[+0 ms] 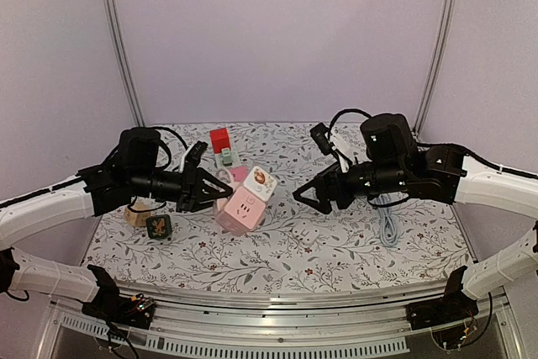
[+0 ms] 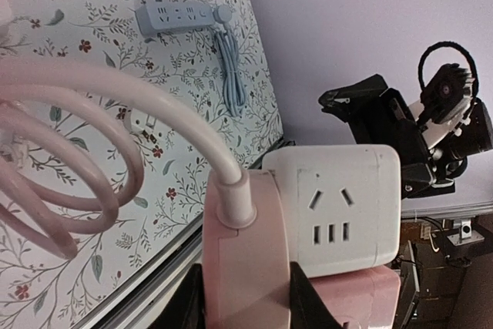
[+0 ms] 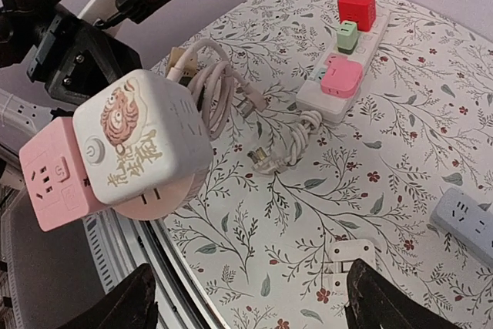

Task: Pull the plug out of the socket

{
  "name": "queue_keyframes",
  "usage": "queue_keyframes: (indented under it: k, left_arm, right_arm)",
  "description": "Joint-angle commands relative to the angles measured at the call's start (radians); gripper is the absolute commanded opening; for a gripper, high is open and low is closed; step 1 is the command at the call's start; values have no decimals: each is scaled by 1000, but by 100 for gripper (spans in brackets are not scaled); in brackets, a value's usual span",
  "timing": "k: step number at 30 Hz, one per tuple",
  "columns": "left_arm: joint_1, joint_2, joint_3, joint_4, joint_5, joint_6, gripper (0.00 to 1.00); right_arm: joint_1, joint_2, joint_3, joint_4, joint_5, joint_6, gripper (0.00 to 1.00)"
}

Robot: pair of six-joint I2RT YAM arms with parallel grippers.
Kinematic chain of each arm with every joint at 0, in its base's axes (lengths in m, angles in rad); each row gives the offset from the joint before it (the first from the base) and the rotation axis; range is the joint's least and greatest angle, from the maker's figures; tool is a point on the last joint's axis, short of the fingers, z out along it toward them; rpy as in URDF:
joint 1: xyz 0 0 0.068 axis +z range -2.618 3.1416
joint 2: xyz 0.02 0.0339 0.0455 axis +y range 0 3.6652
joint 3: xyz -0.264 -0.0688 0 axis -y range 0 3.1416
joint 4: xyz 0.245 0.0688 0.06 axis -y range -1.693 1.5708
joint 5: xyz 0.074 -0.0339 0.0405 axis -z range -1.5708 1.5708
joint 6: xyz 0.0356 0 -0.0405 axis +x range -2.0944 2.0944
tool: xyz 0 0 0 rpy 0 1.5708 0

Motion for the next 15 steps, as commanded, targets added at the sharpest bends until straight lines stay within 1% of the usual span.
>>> queue_keyframes:
  k: [1, 4, 7, 11, 15]
  left_arm:
    - [35, -87, 17, 23, -72, 43, 8]
    - [45, -101, 0, -1, -98, 42, 8]
    - [51, -108, -15, -21, -124, 36, 8]
    - [58, -112, -42, -19, -148, 18, 8]
    - [61, -117, -74, 4, -154, -9, 8]
  right_arm:
    - [-7, 4, -38, -34, 134, 85, 83]
    - [11, 2, -94, -33, 154, 134, 78]
    - [54, 24, -111, -62, 245, 151, 75]
    - [91, 106, -92, -90, 339, 159, 72]
    - [98, 202, -60, -91, 374, 156, 66]
